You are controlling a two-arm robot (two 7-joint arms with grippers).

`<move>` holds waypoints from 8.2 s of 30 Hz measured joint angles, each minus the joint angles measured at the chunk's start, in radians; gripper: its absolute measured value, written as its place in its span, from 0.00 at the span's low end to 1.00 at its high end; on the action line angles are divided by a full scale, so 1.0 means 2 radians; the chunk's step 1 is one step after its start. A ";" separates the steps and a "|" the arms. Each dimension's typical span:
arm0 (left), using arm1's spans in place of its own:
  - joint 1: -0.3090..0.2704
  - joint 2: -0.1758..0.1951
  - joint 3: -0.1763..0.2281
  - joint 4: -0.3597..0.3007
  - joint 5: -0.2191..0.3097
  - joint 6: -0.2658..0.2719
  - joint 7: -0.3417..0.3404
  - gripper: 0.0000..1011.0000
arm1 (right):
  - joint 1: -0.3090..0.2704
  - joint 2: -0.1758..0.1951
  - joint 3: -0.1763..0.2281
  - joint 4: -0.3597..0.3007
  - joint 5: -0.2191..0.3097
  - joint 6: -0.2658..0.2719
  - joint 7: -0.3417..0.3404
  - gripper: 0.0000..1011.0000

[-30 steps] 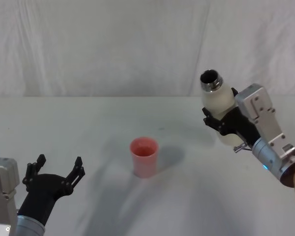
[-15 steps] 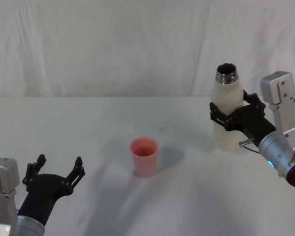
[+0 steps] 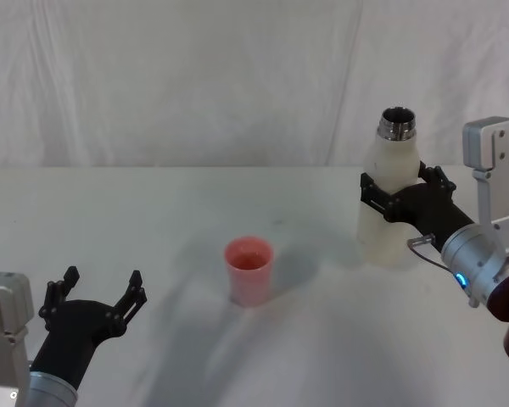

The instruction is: Grasp the thermos with one hand and pour water into the cup lid.

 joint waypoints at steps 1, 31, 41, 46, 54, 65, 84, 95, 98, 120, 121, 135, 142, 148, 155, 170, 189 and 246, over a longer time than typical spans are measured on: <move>0.000 0.000 0.000 0.000 0.000 0.000 0.000 0.99 | 0.000 -0.001 -0.001 0.001 0.001 0.000 -0.001 0.94; 0.000 0.000 0.000 0.000 0.000 0.000 0.000 0.99 | 0.026 -0.015 -0.018 0.062 0.009 -0.023 -0.026 0.94; 0.000 0.000 0.000 0.000 0.000 0.000 0.000 0.99 | 0.033 -0.022 -0.020 0.078 0.005 -0.032 -0.030 0.94; 0.000 0.000 0.000 0.000 0.000 0.000 0.000 0.99 | 0.033 -0.023 -0.020 0.080 0.004 -0.033 -0.030 0.94; 0.000 0.000 0.000 0.000 0.000 0.000 0.000 0.99 | 0.034 -0.024 -0.020 0.083 0.002 -0.033 -0.031 0.94; 0.000 0.000 0.000 0.000 0.000 0.000 0.000 0.99 | 0.032 -0.024 -0.021 0.084 -0.001 -0.033 -0.031 0.94; 0.000 0.000 0.000 0.000 0.000 0.000 0.000 0.99 | 0.031 -0.028 -0.019 0.085 -0.002 -0.030 -0.031 0.94; 0.000 0.000 0.000 0.000 0.000 0.000 0.000 0.99 | 0.031 -0.029 -0.016 0.085 -0.002 -0.027 -0.035 0.94; 0.000 0.000 0.000 0.000 0.000 0.000 0.000 0.99 | 0.031 -0.029 -0.016 0.085 -0.002 -0.026 -0.035 0.94; 0.000 0.000 0.000 0.000 0.000 0.000 0.000 0.99 | 0.030 -0.030 -0.014 0.084 -0.002 -0.023 -0.035 0.94; 0.000 0.000 0.000 0.000 0.000 0.000 0.000 0.99 | 0.030 -0.030 -0.014 0.084 -0.002 -0.023 -0.035 0.94; 0.000 0.000 0.000 0.000 0.000 0.000 0.000 0.99 | 0.030 -0.030 -0.014 0.084 -0.002 -0.024 -0.035 0.99; 0.000 0.000 0.000 0.000 0.000 0.000 0.000 0.99 | 0.030 -0.030 -0.014 0.084 -0.002 -0.024 -0.035 0.99; 0.000 0.000 0.000 0.000 0.000 0.000 0.000 0.99 | 0.030 -0.030 -0.014 0.084 -0.002 -0.024 -0.035 0.99; 0.000 0.000 0.000 0.000 0.000 0.000 0.000 0.99 | 0.030 -0.030 -0.014 0.084 -0.002 -0.024 -0.035 0.99; 0.000 0.000 0.000 0.000 0.000 0.000 0.000 0.99 | 0.021 -0.029 -0.013 0.072 0.006 -0.014 -0.032 0.99; 0.000 0.000 0.000 0.000 0.000 0.000 0.000 0.99 | 0.009 -0.017 -0.013 0.056 0.009 -0.004 -0.025 0.99; 0.000 0.000 0.000 0.000 0.000 0.000 0.000 0.99 | -0.140 -0.010 0.014 -0.081 0.017 -0.099 -0.026 0.99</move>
